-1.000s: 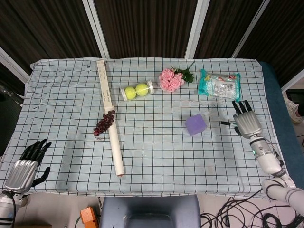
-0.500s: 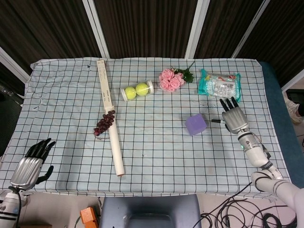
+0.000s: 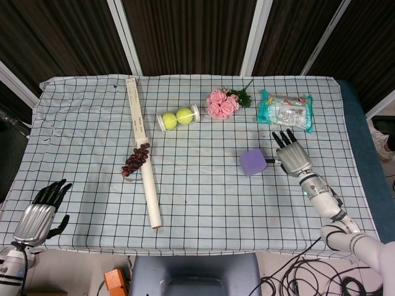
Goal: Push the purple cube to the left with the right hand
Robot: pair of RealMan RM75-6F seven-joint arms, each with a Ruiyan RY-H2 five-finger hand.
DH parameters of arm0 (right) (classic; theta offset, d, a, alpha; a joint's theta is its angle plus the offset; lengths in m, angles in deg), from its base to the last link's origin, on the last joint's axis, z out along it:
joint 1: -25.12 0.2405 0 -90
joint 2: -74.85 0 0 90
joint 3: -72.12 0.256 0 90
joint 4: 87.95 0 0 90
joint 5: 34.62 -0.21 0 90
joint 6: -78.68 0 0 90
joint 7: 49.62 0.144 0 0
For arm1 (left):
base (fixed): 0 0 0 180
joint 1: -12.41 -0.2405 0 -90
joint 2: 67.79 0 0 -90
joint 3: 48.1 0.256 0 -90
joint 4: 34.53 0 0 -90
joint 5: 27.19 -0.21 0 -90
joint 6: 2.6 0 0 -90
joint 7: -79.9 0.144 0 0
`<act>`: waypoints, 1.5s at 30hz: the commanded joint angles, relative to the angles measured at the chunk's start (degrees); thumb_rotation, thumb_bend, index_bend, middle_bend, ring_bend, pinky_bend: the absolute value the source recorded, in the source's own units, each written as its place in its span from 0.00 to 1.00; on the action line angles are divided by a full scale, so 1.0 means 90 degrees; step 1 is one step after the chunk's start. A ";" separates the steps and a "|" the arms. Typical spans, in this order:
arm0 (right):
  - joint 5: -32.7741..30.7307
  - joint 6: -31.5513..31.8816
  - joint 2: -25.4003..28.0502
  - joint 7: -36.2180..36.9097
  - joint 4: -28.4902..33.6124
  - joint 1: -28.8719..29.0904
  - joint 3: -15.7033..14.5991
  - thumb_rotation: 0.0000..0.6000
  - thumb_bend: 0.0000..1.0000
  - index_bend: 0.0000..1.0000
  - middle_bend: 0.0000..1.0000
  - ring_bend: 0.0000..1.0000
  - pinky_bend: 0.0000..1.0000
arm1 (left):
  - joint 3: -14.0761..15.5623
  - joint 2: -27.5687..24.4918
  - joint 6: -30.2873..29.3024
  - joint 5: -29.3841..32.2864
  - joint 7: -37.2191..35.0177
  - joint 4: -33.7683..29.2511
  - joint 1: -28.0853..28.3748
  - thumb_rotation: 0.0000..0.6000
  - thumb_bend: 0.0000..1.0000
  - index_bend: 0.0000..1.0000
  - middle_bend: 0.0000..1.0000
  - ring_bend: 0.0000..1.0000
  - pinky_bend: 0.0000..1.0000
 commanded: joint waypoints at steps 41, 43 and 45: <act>-0.1409 -0.0123 -0.1046 -0.1934 0.1020 0.1026 0.0707 1.00 0.52 0.74 0.10 0.00 0.00 | 0.0126 -0.0191 -0.0448 -0.0327 -0.0534 0.0080 -0.0195 1.00 0.43 0.00 0.00 0.00 0.12; -0.1309 0.0003 -0.0863 -0.1794 0.1174 0.0890 0.0599 1.00 0.52 0.74 0.10 0.00 0.00 | 0.0136 -0.0198 -0.0493 -0.0353 -0.0547 0.0075 -0.0219 1.00 0.43 0.00 0.00 0.00 0.12; -0.1144 0.0171 -0.0575 -0.1581 0.1362 0.0663 0.0408 1.00 0.52 0.74 0.10 0.00 0.00 | 0.0139 -0.0198 -0.0531 -0.0367 -0.0551 0.0074 -0.0239 1.00 0.43 0.00 0.00 0.00 0.12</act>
